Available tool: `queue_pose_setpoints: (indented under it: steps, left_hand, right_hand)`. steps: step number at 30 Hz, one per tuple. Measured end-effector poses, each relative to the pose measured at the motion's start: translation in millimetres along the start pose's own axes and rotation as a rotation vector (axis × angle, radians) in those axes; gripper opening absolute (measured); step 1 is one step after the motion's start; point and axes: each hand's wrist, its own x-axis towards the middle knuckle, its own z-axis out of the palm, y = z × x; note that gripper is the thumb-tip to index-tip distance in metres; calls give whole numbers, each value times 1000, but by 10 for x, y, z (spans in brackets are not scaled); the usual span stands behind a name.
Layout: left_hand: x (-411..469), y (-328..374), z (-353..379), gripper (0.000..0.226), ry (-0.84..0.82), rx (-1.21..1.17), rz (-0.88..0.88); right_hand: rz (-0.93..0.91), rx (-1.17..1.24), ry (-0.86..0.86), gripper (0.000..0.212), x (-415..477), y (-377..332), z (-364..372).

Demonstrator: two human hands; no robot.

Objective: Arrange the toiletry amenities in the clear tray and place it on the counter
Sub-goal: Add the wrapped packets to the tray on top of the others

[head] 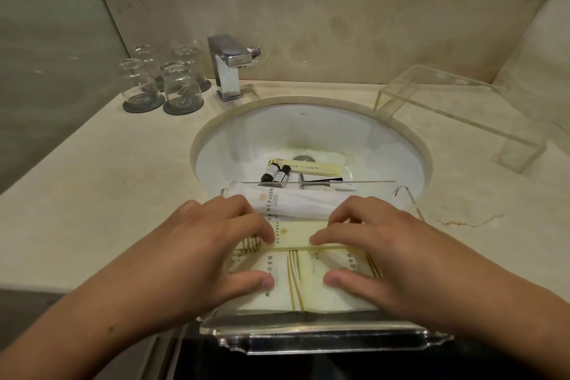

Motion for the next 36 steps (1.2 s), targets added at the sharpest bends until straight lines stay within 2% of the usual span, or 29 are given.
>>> queue_pose_setpoints:
  steps: [8,21,27,32,36]
  left_hand:
    - [-91,-2,28,60,-81,-27,35]
    - [-95,-12,2,55,-126,-41,84]
    - [-99,-13,5,53,-63,-49,93]
    - [-37,-26,1,48,25,-74,64]
    - [93,-82,-9,56,92,-29,13]
  right_hand:
    - [-14,30,-37,60,-19,-7,32]
    - [-14,30,-40,62,-23,-5,62]
    - [-16,19,-33,61,-17,12,14]
    - [10,16,46,55,25,51,-44]
    - [49,-13,87,54,126,106,-56]
